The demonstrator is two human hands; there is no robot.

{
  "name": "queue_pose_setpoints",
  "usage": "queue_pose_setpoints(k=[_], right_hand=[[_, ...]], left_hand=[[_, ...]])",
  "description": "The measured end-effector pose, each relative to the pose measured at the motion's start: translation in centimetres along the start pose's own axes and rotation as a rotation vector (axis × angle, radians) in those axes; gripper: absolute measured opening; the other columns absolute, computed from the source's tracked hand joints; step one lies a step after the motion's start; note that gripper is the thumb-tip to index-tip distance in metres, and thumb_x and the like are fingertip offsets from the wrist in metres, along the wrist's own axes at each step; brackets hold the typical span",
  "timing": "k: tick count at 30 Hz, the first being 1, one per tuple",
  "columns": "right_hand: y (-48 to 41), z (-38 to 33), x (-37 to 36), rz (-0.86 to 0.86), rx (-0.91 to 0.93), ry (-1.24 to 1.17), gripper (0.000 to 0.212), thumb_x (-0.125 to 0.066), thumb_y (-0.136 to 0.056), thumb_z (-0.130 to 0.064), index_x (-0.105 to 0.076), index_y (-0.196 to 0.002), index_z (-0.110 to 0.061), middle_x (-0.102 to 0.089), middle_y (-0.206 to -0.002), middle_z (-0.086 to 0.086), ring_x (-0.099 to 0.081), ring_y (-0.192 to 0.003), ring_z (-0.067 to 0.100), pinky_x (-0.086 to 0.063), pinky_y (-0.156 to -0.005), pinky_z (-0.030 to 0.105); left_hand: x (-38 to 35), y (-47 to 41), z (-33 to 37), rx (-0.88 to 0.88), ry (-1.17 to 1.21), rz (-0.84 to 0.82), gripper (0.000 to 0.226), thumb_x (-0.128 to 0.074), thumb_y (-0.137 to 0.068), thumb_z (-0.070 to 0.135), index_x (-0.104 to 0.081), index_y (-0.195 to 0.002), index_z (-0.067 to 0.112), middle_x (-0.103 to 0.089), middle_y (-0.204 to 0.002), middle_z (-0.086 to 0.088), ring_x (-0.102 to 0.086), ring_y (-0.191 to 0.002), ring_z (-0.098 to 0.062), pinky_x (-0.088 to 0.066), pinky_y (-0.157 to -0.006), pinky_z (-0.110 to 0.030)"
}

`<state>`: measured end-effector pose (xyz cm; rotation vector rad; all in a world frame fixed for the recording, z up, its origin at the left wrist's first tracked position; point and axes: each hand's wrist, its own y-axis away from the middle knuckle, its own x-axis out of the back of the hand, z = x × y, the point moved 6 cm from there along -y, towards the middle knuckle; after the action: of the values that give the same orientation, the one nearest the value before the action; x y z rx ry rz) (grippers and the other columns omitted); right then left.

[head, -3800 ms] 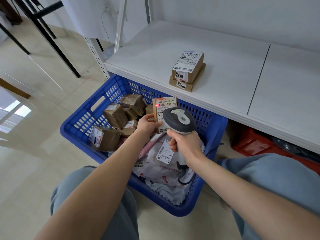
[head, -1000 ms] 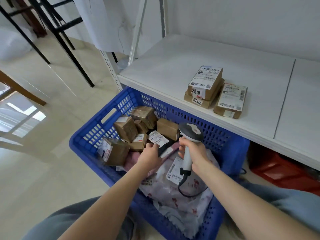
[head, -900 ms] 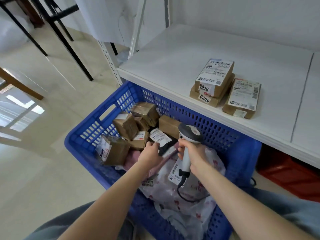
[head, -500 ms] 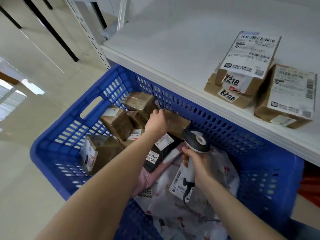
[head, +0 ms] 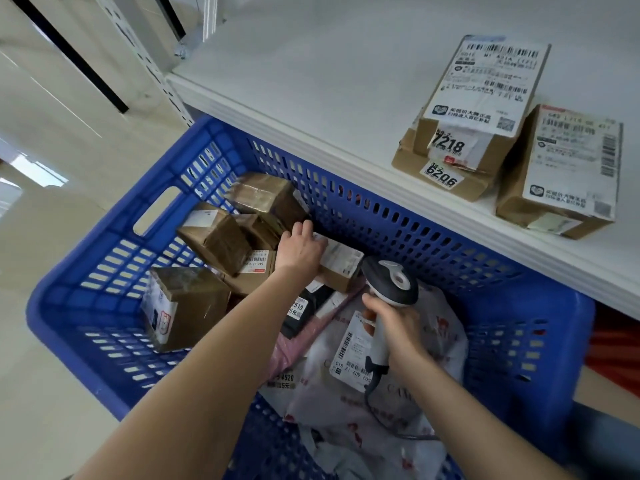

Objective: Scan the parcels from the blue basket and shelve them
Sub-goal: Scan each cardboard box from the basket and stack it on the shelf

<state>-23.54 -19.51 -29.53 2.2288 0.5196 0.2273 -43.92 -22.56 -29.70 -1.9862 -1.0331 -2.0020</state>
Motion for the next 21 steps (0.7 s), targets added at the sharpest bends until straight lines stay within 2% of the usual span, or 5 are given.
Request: queue_pose_setpoints(k=[5,9,14,18,21], right_hand=[[-0.3,0.3,0.3,-0.003,0.010,0.009,0.006,-0.071,-0.084,-0.012,-0.068,-0.079,-0.011,-0.067,-0.074,0.004,-0.064,-0.072,0.015,-0.052,-0.063,0.024],[-0.5,0.8,0.5,-0.007,0.001,-0.003,0.006,-0.072,-0.083,-0.009,-0.067,-0.080,-0.011,-0.065,-0.072,0.003,-0.063,-0.072,0.015,-0.054,-0.067,0.026],[0.0,0.5,0.9,-0.008,0.000,-0.009,0.005,-0.072,-0.083,-0.010,-0.068,-0.081,-0.011,-0.066,-0.073,0.003,-0.063,-0.071,0.015,-0.055,-0.067,0.027],[2.1,-1.4,1.3,-0.008,0.052,-0.031,0.013,-0.074,-0.081,-0.010,-0.070,-0.093,-0.009,-0.069,-0.078,0.003,-0.064,-0.071,0.013,-0.053,-0.059,0.025],[4.5,-3.8,1.9,-0.038,0.127,-0.004,0.019,-0.076,-0.080,-0.013,-0.070,-0.098,-0.010,-0.070,-0.084,0.001,-0.066,-0.077,0.013,-0.056,-0.068,0.031]], left_hand=[[-1.7,0.1,-0.2,0.003,0.301,-0.118,0.065,-0.071,-0.075,0.056,-0.049,-0.126,0.022,-0.038,-0.126,-0.007,-0.043,-0.117,-0.026,-0.047,-0.089,-0.039],[-2.2,-1.1,0.0,-0.019,0.093,-0.301,0.111,-0.073,-0.067,0.063,-0.017,-0.151,0.016,-0.037,-0.143,-0.007,-0.037,-0.129,-0.028,-0.047,-0.097,-0.042],[-1.9,0.4,0.6,-0.020,-0.016,-0.280,0.101,-0.073,-0.062,0.068,-0.035,-0.141,0.018,-0.046,-0.133,-0.002,-0.039,-0.123,-0.025,-0.040,-0.097,-0.037],[0.4,4.2,-0.6,-0.051,0.110,-0.260,0.104,-0.080,-0.066,0.051,-0.022,-0.148,0.025,-0.036,-0.139,-0.005,-0.048,-0.119,-0.028,-0.049,-0.090,-0.039],[4.5,7.8,-1.2,-0.177,0.143,-0.210,0.100,-0.078,-0.073,0.036,-0.014,-0.149,0.036,-0.023,-0.144,-0.006,-0.060,-0.102,-0.030,-0.051,-0.077,-0.036]])
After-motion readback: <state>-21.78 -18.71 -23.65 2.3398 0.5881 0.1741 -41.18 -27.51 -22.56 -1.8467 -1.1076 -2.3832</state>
